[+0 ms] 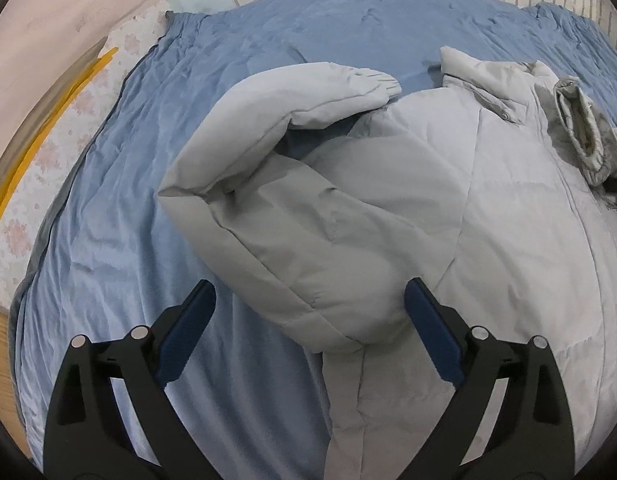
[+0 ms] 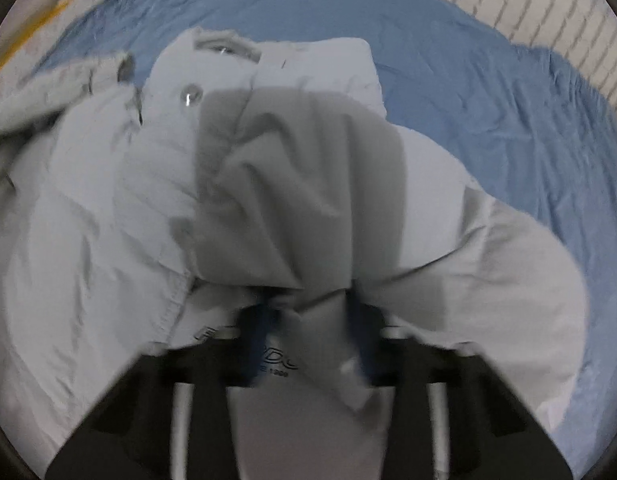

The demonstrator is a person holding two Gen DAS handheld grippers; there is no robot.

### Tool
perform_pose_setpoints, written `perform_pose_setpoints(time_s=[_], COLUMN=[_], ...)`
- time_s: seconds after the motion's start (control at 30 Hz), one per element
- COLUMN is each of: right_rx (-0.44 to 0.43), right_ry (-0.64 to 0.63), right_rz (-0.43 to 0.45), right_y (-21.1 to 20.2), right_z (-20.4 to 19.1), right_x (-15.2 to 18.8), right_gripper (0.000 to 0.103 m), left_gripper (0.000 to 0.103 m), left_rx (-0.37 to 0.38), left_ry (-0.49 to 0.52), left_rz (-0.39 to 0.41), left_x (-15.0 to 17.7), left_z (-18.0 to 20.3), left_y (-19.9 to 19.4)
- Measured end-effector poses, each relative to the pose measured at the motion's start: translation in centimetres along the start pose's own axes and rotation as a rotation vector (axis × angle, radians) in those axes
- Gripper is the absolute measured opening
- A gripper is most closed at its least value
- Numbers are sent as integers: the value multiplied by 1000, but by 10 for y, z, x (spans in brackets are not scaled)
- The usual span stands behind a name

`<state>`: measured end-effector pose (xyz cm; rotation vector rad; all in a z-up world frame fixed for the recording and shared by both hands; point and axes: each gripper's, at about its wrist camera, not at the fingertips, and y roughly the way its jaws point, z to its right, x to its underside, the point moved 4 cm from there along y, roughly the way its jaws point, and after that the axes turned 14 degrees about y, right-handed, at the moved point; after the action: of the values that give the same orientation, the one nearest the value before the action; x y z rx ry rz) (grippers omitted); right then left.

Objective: Fold large clothes

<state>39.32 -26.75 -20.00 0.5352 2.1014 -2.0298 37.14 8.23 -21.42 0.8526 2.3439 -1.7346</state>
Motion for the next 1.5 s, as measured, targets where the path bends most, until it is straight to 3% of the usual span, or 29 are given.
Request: perform_pose_setpoints(time_s=[0.2,0.3,0.37,0.43,0.53,0.6,0.7,0.77,0.97,1.1,1.2,1.33,1.43,1.5], right_rx=[-194,-309,-307,-251,-191,-191,-176,-117,-31,-14,1,5,14,28], right_ry=[48,-17,-91,-167,-208,-187,-137,-77,132,193,203,218,239,255], right_rz=[81,72,47,18,11,23,110,161,153,151,141,135,153,166], right_y=[-51,-70,-69,-58,-52,-63,-97,-112,-105,-97,-88,-84,-83,-85], right_z=[-21,-66,-100,-127,-134,-125,-94,-58,44,73,87,97,103,107], right_x=[4,18,29,41,49,48,40,32,29,39,47,52,51,49], right_gripper=[9,9,9,11,22,49,65,71,72,72,72,72,72,72], left_gripper=[95,95,95,95,95,95,97,97,99,97,71,59,52,51], left_rx=[-3,1,-6,-6,1,-3,1,38,208,348,444,389,356,274], left_ry=[-8,-17,-19,-23,-26,-15,-5,-5,-12,-53,-76,-52,-30,-5], left_rz=[27,40,37,30,22,25,30,44,55,-6,-55,-68,-33,-12], left_x=[-3,-4,-4,-1,2,2,-7,-17,-50,-66,-67,-70,-72,-68], left_z=[-3,-5,-7,-8,-9,-8,-3,7,49,80,97,113,105,88], left_y=[-9,-17,-20,-22,-25,-29,-30,-35,-26,5,28,40,26,15])
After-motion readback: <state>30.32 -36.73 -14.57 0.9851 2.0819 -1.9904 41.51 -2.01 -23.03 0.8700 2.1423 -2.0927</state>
